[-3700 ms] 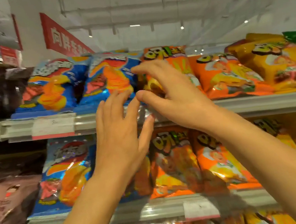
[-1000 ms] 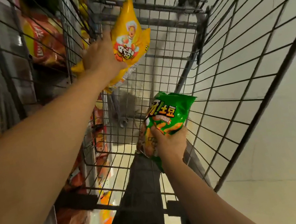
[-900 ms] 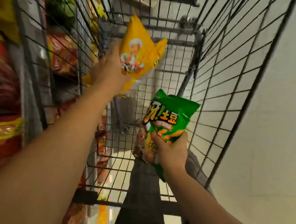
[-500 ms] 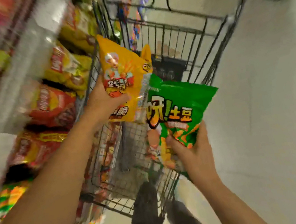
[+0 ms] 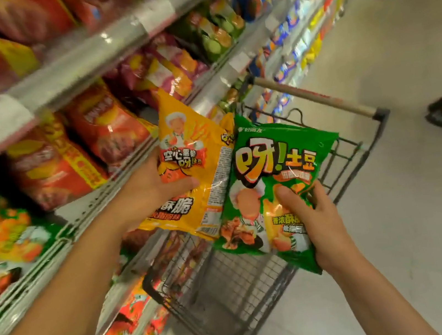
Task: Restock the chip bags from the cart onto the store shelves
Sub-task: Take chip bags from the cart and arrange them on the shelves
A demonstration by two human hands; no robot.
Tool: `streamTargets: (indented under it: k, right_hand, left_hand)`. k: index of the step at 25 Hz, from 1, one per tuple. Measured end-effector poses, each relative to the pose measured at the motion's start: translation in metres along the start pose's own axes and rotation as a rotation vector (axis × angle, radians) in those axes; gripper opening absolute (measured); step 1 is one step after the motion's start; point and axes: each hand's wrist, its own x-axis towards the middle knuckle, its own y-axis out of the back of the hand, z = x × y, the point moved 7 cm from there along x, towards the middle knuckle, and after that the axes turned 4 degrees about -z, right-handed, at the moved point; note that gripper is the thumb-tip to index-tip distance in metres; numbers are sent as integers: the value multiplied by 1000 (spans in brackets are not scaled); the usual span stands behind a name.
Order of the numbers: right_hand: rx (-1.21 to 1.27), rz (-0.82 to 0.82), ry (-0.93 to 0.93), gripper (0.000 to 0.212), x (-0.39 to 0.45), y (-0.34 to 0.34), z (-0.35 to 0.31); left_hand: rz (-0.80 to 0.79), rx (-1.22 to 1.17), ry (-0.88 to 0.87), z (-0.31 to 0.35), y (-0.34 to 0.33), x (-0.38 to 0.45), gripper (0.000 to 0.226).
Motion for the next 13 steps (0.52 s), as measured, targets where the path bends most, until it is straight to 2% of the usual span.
streamTargets:
  k: [6, 10, 13]
  right_hand:
    - [11, -198, -9, 32, -14, -71, -36]
    - [-32, -262, 112, 18, -42, -124, -80]
    - [-61, -322, 231, 19, -75, -171, -114]
  left_hand:
    - [184, 64, -39, 31, 77, -90, 58]
    - [276, 70, -127, 54, 119, -168, 55]
    - [365, 123, -180, 74, 149, -236, 54]
